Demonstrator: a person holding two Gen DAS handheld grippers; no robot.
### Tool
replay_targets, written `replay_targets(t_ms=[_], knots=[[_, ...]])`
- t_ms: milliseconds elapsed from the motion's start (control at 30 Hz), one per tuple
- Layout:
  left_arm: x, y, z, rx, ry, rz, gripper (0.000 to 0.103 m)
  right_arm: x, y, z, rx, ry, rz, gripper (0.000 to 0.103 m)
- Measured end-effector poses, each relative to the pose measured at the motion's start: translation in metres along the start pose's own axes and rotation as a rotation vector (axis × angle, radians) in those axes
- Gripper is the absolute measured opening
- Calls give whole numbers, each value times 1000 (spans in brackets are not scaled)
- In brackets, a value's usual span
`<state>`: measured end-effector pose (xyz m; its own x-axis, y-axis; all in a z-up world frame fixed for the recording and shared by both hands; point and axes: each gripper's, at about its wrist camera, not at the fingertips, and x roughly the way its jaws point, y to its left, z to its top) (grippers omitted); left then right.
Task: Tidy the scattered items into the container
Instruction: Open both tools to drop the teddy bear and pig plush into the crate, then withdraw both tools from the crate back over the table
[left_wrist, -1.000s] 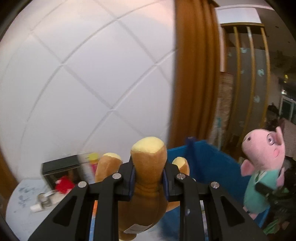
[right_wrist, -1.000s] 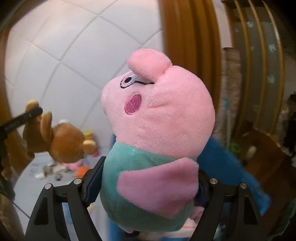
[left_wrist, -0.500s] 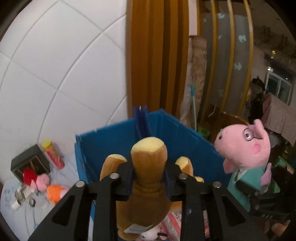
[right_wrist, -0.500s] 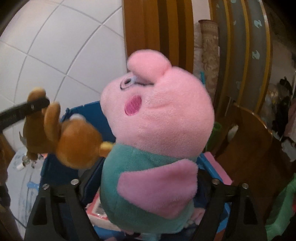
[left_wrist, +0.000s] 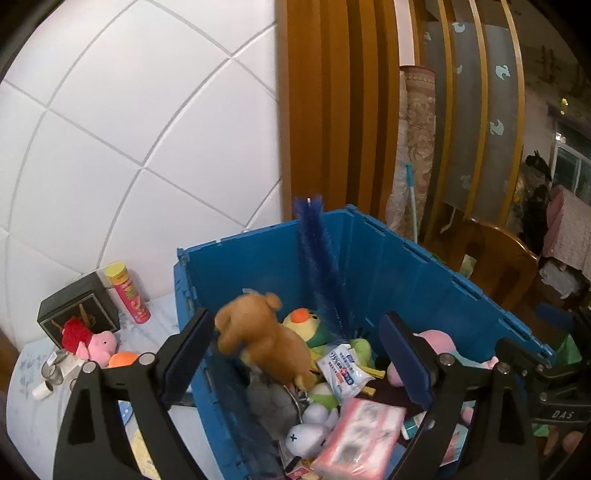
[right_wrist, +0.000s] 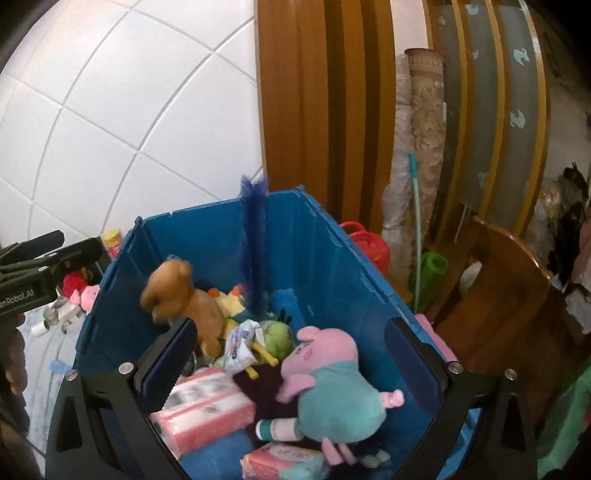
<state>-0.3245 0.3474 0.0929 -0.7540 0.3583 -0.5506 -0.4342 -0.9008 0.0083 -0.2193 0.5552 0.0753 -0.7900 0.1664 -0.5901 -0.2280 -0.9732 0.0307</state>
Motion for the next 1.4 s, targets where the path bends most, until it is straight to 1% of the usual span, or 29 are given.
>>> replay_targets(t_ms=[233, 333, 567, 633, 1000, 1133, 1267, 1400], knots=[[-1, 7, -17, -4, 17, 24, 92, 7, 5, -7, -7, 4, 4, 103], [-4, 13, -25, -10, 27, 23, 92, 8, 7, -10, -6, 8, 4, 103], [-23, 38, -46, -38, 27, 36, 93, 4, 25, -20, -11, 13, 1, 103], [-29, 44, -51, -41, 23, 35, 99, 0, 31, -23, -17, 7, -13, 103], [-67, 70, -92, -8, 15, -2, 99, -30, 61, -52, -3, -10, -90, 103], [-80, 91, -112, 1, 31, 5, 99, -42, 82, -67, 19, -12, -93, 103], [-95, 125, -136, -19, 56, 18, 99, -53, 112, -81, 29, -13, -86, 103], [-114, 163, -160, -38, 75, 46, 99, -67, 149, -94, 30, -31, -49, 103]])
